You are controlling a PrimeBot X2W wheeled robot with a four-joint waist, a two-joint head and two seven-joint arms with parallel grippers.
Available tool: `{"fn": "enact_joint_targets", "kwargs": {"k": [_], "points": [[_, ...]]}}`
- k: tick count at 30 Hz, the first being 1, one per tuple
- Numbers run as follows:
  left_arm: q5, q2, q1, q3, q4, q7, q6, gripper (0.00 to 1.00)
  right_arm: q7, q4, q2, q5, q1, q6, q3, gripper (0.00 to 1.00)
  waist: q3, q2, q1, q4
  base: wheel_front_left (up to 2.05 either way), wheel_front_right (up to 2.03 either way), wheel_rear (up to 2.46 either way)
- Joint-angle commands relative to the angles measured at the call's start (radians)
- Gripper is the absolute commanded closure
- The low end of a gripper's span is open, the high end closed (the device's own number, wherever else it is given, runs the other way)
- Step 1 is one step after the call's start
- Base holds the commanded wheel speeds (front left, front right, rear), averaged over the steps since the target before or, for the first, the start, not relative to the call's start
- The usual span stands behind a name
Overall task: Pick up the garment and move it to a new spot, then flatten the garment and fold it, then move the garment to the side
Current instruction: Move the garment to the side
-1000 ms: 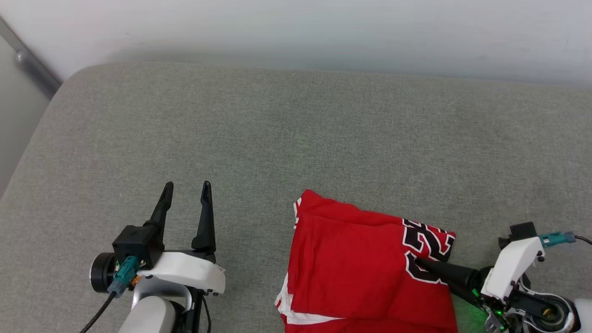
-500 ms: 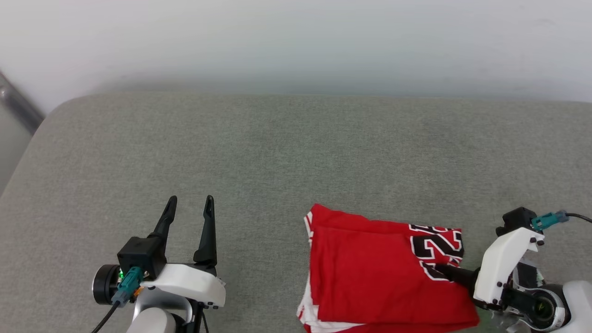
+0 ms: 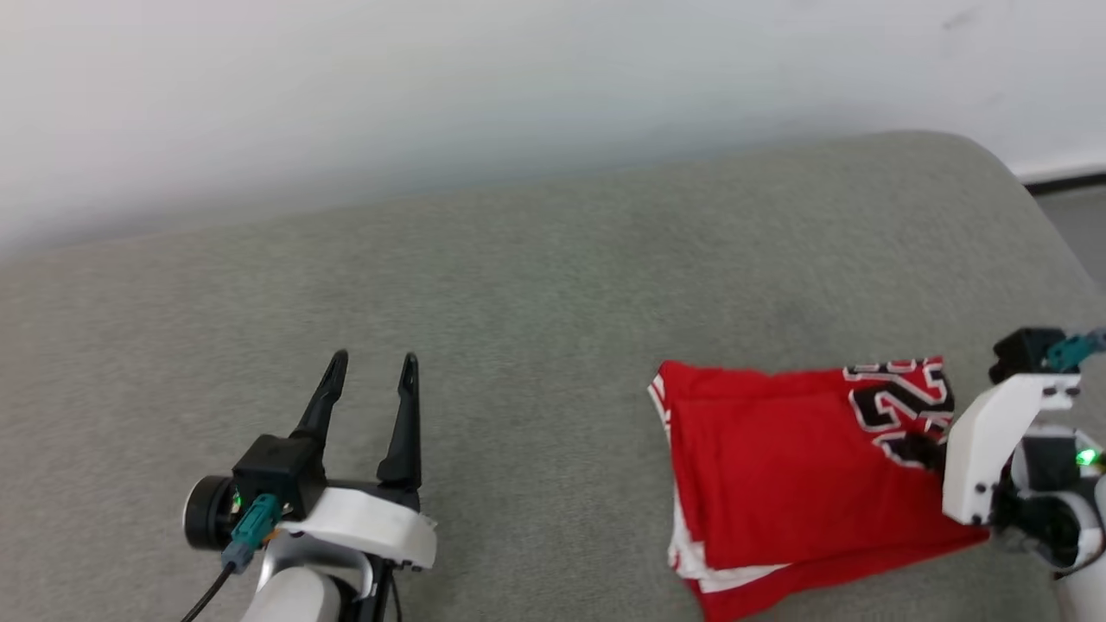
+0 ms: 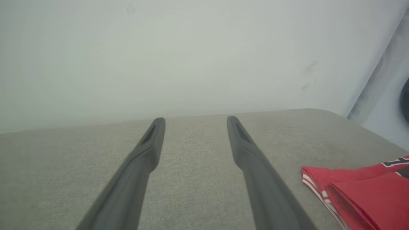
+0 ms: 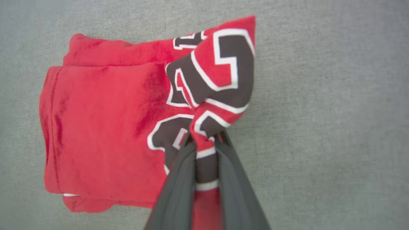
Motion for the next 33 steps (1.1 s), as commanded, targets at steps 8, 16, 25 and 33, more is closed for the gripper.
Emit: {"fn": "enact_joint_targets", "kwargs": {"k": [8, 16, 25, 33], "points": [[0.054, 0.03, -0.123, -0.041, -0.08, 0.051, -0.018, 0.0, -0.122, 0.102, -0.074, -0.058, -0.172, 0.0, -0.066, 1.0, 0.216, -0.0001, 0.0, -0.146, 0.0, 0.0, 0.0], [0.104, 0.071, -0.243, -0.059, -0.171, 0.11, -0.031, 0.0, -0.298, 0.224, -0.145, -0.107, -0.339, 0.0, -0.201, 1.0, 0.388, -0.0001, 0.0, -0.152, 0.0, 0.0, 0.0], [0.139, 0.09, -0.31, -0.078, -0.242, 0.143, -0.036, 0.0, -0.458, 0.362, -0.144, -0.205, -0.442, 0.0, -0.316, 1.0, 0.492, -0.0001, 0.0, -0.122, 0.0, 0.0, 0.0], [0.128, 0.093, -0.291, -0.075, -0.238, 0.137, -0.025, 0.0, -0.588, 0.474, -0.11, -0.258, -0.468, 0.0, -0.308, 0.0, 0.477, -0.0001, 0.0, -0.119, 0.0, 0.0, 0.0]]}}
